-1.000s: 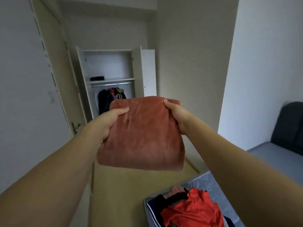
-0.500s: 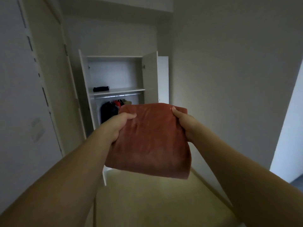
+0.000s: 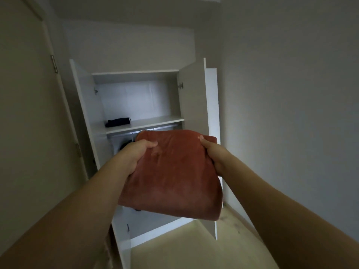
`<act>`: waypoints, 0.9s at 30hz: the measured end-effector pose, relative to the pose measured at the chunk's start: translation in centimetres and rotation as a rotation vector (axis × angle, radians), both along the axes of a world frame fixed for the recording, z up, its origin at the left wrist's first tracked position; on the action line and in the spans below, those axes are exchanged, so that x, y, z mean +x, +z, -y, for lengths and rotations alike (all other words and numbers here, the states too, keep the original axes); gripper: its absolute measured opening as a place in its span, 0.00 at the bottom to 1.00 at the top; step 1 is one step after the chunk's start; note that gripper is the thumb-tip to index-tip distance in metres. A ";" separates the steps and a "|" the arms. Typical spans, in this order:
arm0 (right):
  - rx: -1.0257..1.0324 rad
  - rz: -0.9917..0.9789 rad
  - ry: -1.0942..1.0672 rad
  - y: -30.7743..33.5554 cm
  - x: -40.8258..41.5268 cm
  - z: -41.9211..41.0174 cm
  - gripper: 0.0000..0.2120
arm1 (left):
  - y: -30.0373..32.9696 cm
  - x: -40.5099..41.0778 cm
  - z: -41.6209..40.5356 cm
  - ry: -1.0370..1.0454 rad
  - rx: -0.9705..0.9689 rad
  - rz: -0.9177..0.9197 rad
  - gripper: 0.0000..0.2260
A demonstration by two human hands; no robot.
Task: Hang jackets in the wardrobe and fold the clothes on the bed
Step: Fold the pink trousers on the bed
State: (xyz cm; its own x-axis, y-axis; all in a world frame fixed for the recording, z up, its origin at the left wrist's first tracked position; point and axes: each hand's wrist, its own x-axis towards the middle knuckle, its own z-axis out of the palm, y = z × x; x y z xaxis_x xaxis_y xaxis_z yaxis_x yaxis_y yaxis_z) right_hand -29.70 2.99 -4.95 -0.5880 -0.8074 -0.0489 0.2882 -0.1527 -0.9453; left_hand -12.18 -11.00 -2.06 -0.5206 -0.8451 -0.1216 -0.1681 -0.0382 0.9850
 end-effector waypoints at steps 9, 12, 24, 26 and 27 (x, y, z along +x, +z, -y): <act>-0.006 -0.032 0.064 -1.4 -10.4 29.1 0.21 | -1.4 -9.0 25.9 0.055 -0.032 -0.050 0.10; 0.014 -0.048 0.030 -1.2 -14.6 38.2 0.21 | -1.2 -13.0 34.8 0.056 -0.032 -0.057 0.09; -0.026 -0.149 -0.019 0.9 -35.3 69.9 0.18 | -0.1 -33.1 66.5 0.124 -0.044 -0.094 0.17; -0.034 -0.138 0.079 1.7 -37.8 75.5 0.16 | 0.9 -35.3 71.4 0.176 -0.085 -0.100 0.13; -0.026 -0.135 0.122 2.6 -39.0 78.2 0.16 | 1.8 -36.3 74.0 0.187 -0.089 -0.086 0.13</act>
